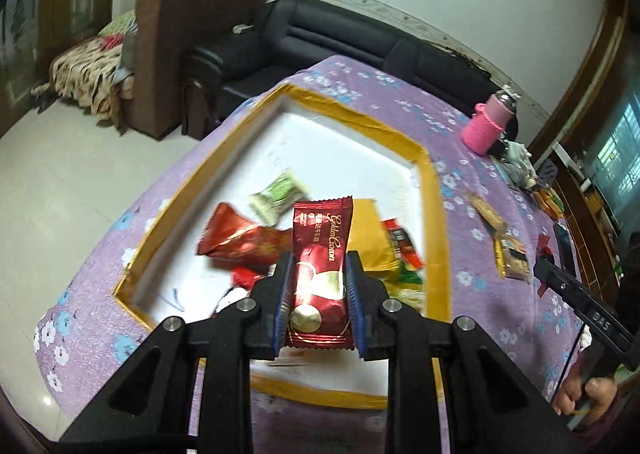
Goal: Organize snacks
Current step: 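Carry both red packets over the yellow box and open both grippers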
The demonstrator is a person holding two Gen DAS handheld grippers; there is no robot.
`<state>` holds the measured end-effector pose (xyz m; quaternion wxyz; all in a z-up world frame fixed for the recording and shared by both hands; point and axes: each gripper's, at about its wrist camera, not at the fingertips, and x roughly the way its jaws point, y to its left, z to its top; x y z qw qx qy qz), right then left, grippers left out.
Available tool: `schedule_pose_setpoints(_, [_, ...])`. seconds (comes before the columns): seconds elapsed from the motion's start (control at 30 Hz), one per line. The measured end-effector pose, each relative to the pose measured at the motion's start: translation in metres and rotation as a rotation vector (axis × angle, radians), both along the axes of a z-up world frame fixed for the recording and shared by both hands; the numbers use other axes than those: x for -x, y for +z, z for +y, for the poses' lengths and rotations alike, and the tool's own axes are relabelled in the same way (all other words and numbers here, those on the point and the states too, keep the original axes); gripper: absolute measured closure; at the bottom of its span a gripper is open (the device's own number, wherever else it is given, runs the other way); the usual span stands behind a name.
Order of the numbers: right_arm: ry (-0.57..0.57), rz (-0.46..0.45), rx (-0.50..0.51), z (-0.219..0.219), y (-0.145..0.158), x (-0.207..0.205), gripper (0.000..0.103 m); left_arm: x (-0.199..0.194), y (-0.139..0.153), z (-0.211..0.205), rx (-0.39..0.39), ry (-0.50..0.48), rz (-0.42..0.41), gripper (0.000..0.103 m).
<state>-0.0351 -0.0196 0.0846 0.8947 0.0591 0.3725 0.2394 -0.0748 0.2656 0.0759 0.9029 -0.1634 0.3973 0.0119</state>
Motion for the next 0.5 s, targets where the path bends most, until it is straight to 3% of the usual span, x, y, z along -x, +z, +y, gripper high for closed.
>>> schedule_pose_setpoints(0.2, [0.131, 0.047, 0.052, 0.085, -0.008, -0.013, 0.08, -0.019, -0.014, 0.013, 0.012, -0.006, 0.038, 0.076])
schedule_pose_setpoints(0.5, [0.136, 0.111, 0.128, 0.138, -0.035, -0.048, 0.08, -0.038, -0.021, 0.022, 0.035, -0.002, 0.056, 0.073])
